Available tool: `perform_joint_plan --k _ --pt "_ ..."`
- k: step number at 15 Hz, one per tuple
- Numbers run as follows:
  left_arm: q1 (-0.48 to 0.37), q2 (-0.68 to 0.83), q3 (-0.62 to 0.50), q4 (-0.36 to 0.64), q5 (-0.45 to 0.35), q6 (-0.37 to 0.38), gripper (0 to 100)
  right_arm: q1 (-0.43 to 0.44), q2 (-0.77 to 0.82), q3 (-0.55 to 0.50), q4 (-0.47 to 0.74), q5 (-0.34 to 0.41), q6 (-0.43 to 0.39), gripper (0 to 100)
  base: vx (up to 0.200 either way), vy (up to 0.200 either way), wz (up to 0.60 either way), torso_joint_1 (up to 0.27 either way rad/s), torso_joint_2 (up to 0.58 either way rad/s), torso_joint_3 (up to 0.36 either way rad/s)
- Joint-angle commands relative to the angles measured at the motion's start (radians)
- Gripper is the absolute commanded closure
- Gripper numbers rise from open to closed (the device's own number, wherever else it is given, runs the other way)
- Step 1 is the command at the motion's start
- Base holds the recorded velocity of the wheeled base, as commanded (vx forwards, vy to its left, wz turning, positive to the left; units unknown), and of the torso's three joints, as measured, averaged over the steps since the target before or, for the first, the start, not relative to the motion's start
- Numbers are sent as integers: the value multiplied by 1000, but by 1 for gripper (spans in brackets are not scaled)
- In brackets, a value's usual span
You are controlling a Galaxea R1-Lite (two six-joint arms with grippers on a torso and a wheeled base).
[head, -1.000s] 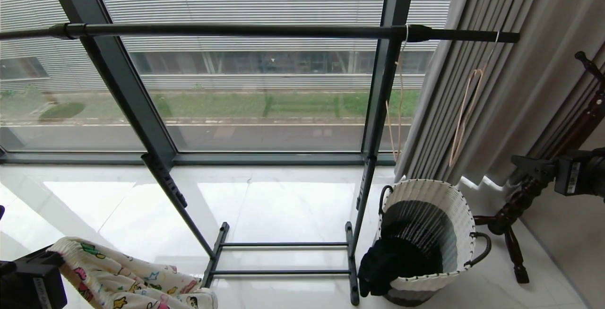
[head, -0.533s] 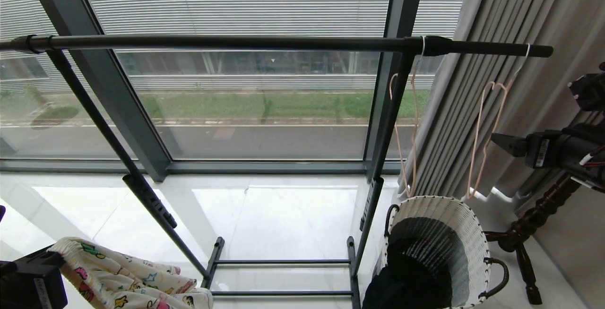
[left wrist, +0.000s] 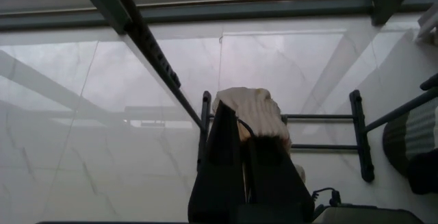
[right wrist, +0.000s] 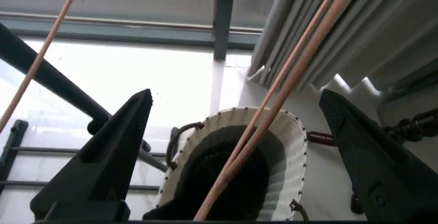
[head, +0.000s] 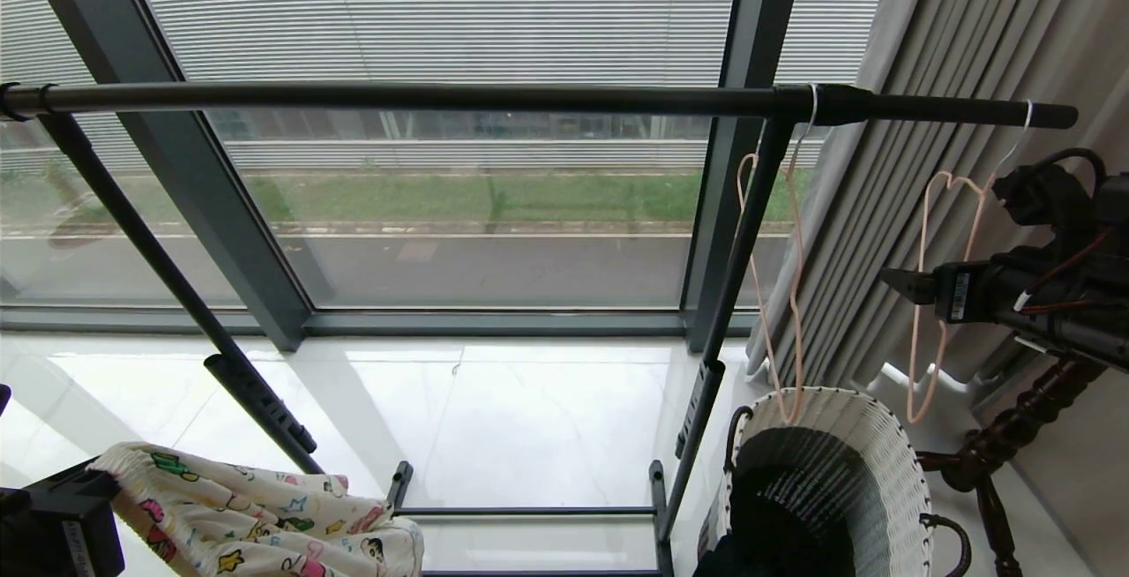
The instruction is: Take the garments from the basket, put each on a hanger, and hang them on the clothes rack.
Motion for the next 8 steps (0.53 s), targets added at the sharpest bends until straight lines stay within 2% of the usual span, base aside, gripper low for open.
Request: perform_joint_plan --k 1,8 --pt "1 2 0 -1 0 -1 100 -6 29 -5 0 -1 0 0 0 0 0 0 0 0" --pt "-25 2 0 -1 0 7 100 -79 21 1 -1 -18 0 0 0 0 0 0 0 0"
